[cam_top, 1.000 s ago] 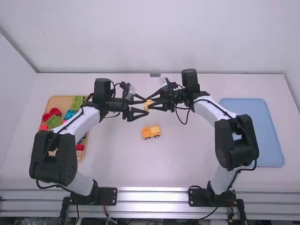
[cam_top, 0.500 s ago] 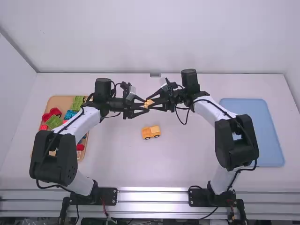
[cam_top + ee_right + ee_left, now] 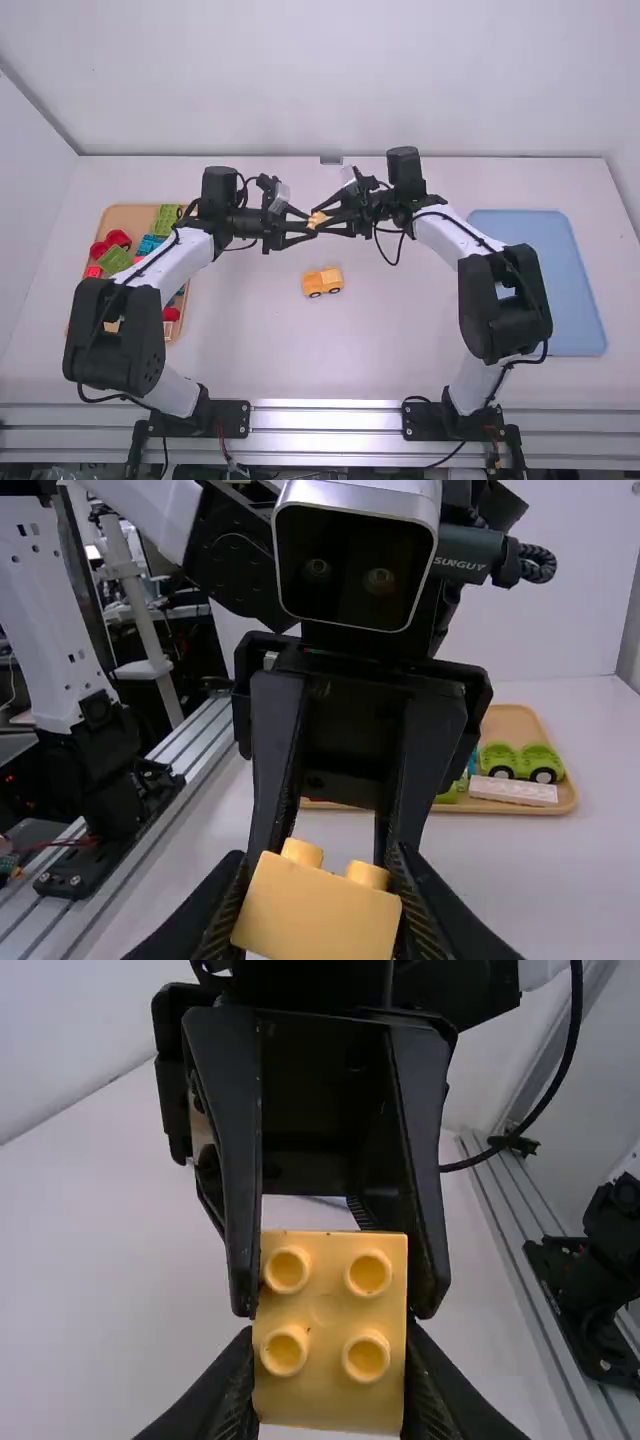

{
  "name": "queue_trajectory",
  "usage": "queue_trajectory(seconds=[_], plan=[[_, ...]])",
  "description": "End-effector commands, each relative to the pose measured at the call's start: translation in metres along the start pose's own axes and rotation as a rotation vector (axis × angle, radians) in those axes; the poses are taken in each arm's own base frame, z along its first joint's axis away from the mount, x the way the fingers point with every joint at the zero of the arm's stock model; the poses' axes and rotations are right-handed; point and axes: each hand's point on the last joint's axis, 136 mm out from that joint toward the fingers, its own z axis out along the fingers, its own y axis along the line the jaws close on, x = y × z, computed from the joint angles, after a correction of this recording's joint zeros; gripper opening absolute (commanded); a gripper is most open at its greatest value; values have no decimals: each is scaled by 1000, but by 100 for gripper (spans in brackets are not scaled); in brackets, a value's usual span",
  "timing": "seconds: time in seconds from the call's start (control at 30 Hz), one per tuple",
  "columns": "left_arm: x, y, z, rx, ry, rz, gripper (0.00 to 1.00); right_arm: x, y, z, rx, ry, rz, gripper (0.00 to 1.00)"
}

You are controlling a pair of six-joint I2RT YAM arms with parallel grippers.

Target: Assemble lego blocks to make yellow taxi

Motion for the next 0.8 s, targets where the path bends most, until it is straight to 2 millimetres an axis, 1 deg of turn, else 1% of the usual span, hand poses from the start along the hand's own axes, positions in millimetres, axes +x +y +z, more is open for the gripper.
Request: queue_trajectory(seconds=[0.0, 0.03, 0.07, 0.1, 0.2, 0.27, 0.3, 0.33, 0.37, 0.4, 0.43, 0.47, 0.53, 0.57, 0.6, 0.63, 0.67, 0.73, 0.77], plan=[[-1, 1, 2, 9, -2, 16, 11, -4, -5, 0, 2, 0, -11, 58], [-1, 1, 2, 9, -2, 16, 10, -4, -6, 0, 2, 0, -14, 65], [0, 1, 2, 10, -1, 20, 10, -5, -6, 0, 2, 0, -10, 80], [1, 1, 2, 12, 1, 35, 9, -6, -7, 0, 3, -1, -8, 99], [7, 7, 2, -30, 29, 39, 9, -12, -12, -5, 17, -6, 7, 99], [16, 22, 0, -118, 78, 16, 8, -19, -18, -11, 41, -9, 29, 99], [18, 24, 0, -130, 86, 13, 8, -19, -20, -12, 53, -8, 35, 99], [25, 32, 0, -187, 125, 4, 3, -21, -34, -18, 125, -3, 78, 99], [31, 39, 0, -233, 160, -6, 2, -22, -48, -25, 208, -2, 120, 99], [41, 47, -2, -298, 207, -29, 2, -20, -69, -38, 339, -1, 170, 99], [44, 51, -3, -324, 224, -42, 2, -18, -77, -43, 389, 1, 181, 99], [52, 58, -5, -385, 266, -67, 3, -14, -94, -58, 507, 9, 204, 99], [69, 69, -12, -488, 355, -97, 7, 0, -119, -88, 722, 42, 261, 99], [72, 70, -13, -503, 371, -100, 8, 2, -122, -92, 751, 48, 272, 99], [83, 74, -19, -558, 434, -108, 10, 9, -128, -106, 846, 78, 304, 99], [93, 77, -25, -608, 490, -121, 11, 15, -130, -116, 910, 106, 326, 99], [101, 78, -30, -633, 535, -119, 11, 18, -131, -121, 944, 128, 331, 99], [116, 73, -39, -642, 626, -108, 11, 23, -130, -125, 982, 163, 340, 99], [131, 63, -46, -606, 718, -90, 12, 26, -128, -125, 997, 189, 342, 99]])
